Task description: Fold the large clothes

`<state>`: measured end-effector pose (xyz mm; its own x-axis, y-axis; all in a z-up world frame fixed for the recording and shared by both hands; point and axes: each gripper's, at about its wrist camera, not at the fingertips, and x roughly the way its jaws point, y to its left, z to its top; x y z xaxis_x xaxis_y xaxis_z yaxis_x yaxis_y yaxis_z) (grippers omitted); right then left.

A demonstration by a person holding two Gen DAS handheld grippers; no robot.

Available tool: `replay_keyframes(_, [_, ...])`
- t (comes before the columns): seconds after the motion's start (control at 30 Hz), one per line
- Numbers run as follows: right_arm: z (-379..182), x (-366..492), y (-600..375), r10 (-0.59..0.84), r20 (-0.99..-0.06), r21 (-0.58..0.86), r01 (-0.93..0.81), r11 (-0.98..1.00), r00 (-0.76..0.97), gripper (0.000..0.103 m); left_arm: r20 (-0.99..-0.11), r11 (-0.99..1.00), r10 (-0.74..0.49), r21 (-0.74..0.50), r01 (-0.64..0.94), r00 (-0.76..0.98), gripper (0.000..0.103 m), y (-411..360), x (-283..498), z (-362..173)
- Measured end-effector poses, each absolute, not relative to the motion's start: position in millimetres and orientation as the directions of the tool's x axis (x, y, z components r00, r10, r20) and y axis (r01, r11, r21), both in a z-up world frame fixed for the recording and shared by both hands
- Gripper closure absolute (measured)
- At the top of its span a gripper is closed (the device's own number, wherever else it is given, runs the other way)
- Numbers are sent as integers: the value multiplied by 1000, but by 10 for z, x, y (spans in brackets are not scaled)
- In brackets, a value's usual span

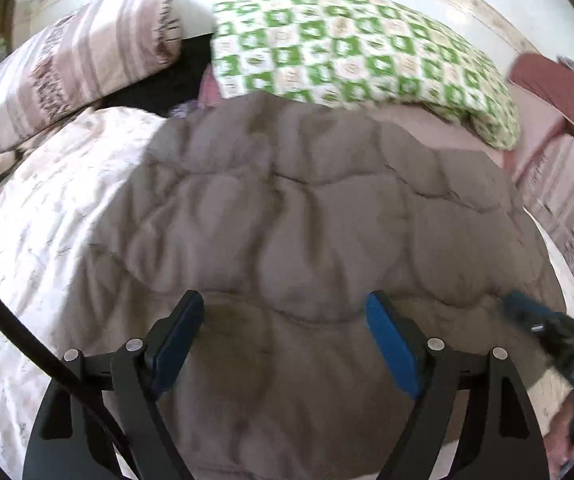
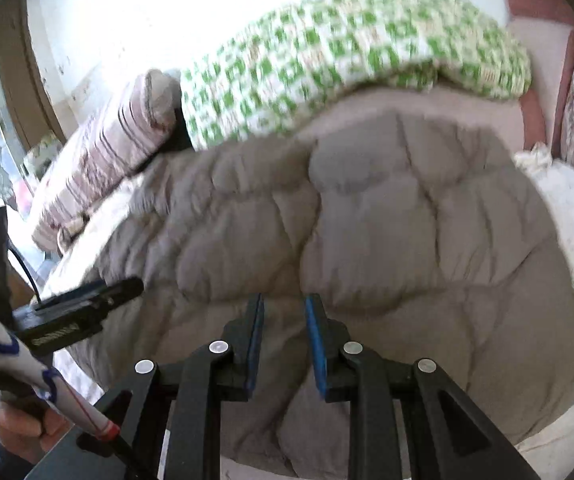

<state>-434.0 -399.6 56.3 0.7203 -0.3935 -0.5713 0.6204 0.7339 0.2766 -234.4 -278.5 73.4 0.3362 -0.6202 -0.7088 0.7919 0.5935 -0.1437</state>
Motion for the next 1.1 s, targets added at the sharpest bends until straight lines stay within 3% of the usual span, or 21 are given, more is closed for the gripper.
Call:
replay_keyframes(0.23, [898, -3785, -4172, -408, -573, 250, 626, 739, 711, 80, -723, 657, -585, -157, 737, 367, 20, -2685, -2070, 708])
replay_keyframes(0.6, [553, -2695, -4740, -349, -738, 200, 681, 704, 577, 80, -749, 672, -552, -141, 727, 366, 20, -2716, -1947, 640])
replay_keyframes(0.77, [545, -2778, -4890, -294, -741, 266, 666, 697, 604, 80, -745, 675, -540, -106, 730, 391, 20, -2761, -1983, 628])
replay_keyframes(0.9, [878, -3201, -4970, -364, -665, 282, 671, 686, 652, 79, -730, 680, -553, -116, 724, 402, 20, -2705, -1977, 698])
replay_keyframes(1.03, [919, -3588, -5254, -513, -688, 141, 788, 600, 513, 78, -723, 707, -549, -133, 695, 420, 20, -2624, -1883, 728])
replay_keyframes(1.1, [800, -3708, -5404, -512, -722, 123, 815, 567, 465, 78, -739, 713, -540, -148, 685, 403, 20, -2627, -1824, 659])
